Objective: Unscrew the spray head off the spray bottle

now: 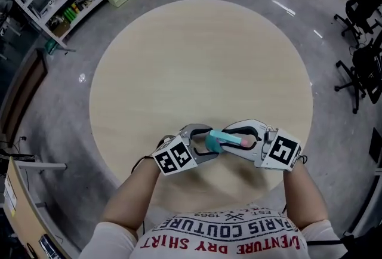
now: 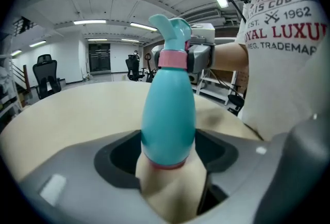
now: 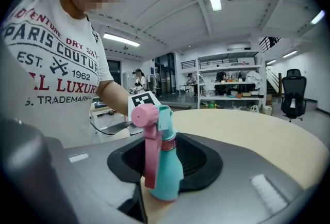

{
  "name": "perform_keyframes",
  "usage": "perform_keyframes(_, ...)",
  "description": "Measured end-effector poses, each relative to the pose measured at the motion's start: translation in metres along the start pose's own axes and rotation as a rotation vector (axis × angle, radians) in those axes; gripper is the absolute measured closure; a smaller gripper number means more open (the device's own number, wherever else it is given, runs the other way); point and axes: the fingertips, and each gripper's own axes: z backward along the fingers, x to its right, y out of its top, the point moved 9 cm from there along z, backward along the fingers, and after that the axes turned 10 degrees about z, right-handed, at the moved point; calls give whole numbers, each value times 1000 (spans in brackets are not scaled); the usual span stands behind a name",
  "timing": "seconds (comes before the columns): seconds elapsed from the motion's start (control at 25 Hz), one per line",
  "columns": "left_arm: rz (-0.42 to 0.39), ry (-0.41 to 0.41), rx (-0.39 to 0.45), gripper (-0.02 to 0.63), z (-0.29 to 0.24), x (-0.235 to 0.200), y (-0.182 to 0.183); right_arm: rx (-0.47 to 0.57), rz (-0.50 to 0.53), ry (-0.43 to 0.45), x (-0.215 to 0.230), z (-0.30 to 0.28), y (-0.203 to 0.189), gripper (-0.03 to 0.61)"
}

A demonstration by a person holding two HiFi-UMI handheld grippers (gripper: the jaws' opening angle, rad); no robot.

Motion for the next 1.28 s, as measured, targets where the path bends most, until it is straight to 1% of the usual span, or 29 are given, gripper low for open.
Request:
perform_keyframes(0.04,15,23,14,290,0,2,-1,5,-4,-42,-2,1,0,434)
perform_keyframes(0.08,34,51,30,290,0,4,-3,21,-17,-96,-5,4,0,408)
perform_keyframes(0.12,57,82,46,290,0,7,-5,44,-36,-163,-8,8,0,380)
perform_keyframes(0.16,85,115,62,290,0,10,-7,67,-62,-242,-11,14,0,367)
perform_keyframes(0.24,154,182,96,290,-1,17,-10,83,-132,-417,-21,29,3,368)
perform_keyframes(0.28,196,220,114,290,-2,21,-11,78,-170,-489,-29,36,5,380)
perform_keyframes(0.32,240,259,131,290,-2,24,-12,76,-199,-534,-37,41,8,393)
perform_keyframes(0.36,279,298,144,290,-3,28,-12,79,-216,-554,-44,43,11,393)
perform_keyframes(0.44,320,365,157,290,-7,35,-11,79,-243,-552,-57,43,14,395)
perform_keyframes(0.6,327,464,161,290,-18,49,-8,38,-277,-551,-64,26,6,404)
perform_keyframes(0.64,332,482,162,290,-21,51,-6,31,-287,-559,-63,22,3,418)
perform_keyframes(0.72,350,514,165,290,-26,55,-2,22,-300,-577,-60,16,3,420)
perform_keyframes(0.84,380,556,169,290,-27,57,2,-8,-288,-606,-56,3,7,414)
perform_keyframes(0.92,392,570,166,290,-27,58,2,-39,-277,-634,-54,-1,7,424)
perform_keyframes(0.96,396,570,165,290,-27,58,2,-49,-272,-641,-53,-1,6,442)
perform_keyframes(1.0,397,567,164,290,-28,58,1,-51,-268,-638,-52,-2,5,445)
perform_keyframes(1.08,380,547,157,290,-26,56,-2,-45,-254,-596,-51,-2,4,446)
perform_keyframes(1.16,337,493,134,290,-22,51,-4,-34,-226,-513,-48,-1,3,448)
perform_keyframes(1.2,305,450,116,290,-19,48,-4,-29,-207,-459,-45,0,3,448)
perform_keyframes(1.28,222,335,73,290,-15,39,-4,-16,-163,-330,-37,3,1,448)
